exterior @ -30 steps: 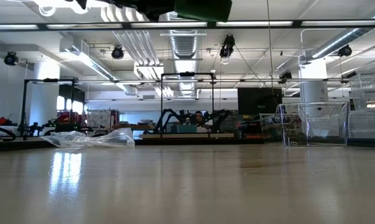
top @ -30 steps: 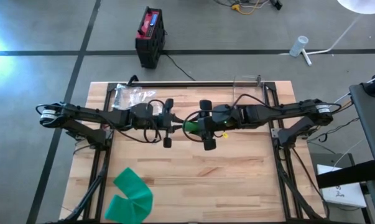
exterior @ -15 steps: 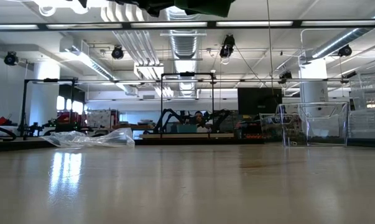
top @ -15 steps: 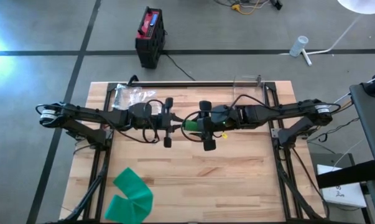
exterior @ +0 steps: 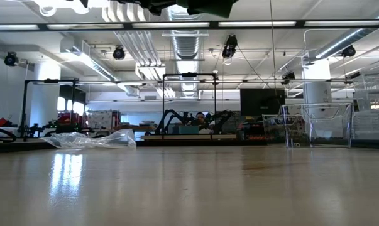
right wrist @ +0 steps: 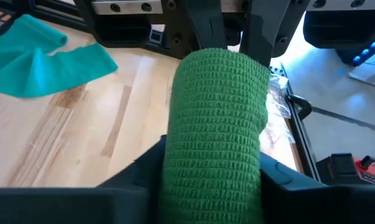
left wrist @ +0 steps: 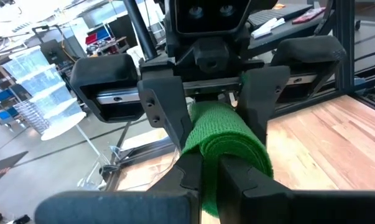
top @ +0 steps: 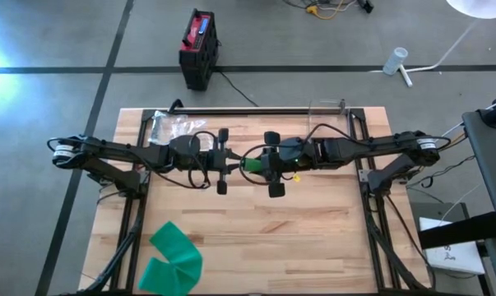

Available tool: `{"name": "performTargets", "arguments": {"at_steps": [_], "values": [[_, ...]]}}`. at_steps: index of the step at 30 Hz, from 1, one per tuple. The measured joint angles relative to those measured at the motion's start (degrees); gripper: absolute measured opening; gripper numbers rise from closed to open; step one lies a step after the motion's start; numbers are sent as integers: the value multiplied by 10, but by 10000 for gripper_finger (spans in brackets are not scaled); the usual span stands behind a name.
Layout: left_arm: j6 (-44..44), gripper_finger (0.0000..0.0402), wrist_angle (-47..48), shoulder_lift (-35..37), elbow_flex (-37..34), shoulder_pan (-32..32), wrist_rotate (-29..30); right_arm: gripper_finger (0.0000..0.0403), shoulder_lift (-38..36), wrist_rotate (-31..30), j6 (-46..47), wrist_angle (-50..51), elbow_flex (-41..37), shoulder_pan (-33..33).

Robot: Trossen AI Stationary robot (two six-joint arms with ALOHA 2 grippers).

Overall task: Roll bandage
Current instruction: Roll the green bandage

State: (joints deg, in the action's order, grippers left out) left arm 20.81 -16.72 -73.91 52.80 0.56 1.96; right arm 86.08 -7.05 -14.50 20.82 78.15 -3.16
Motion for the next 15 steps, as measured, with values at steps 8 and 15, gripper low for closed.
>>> {"name": "performTargets", "arguments": {"at_steps": [8, 15], "values": [[12, 11, -2, 5, 0, 0, 1, 44, 0, 0, -5, -3, 0, 1], [0, 40, 98, 69, 1, 0, 51, 50, -14, 1, -26, 20, -1, 1]]}}
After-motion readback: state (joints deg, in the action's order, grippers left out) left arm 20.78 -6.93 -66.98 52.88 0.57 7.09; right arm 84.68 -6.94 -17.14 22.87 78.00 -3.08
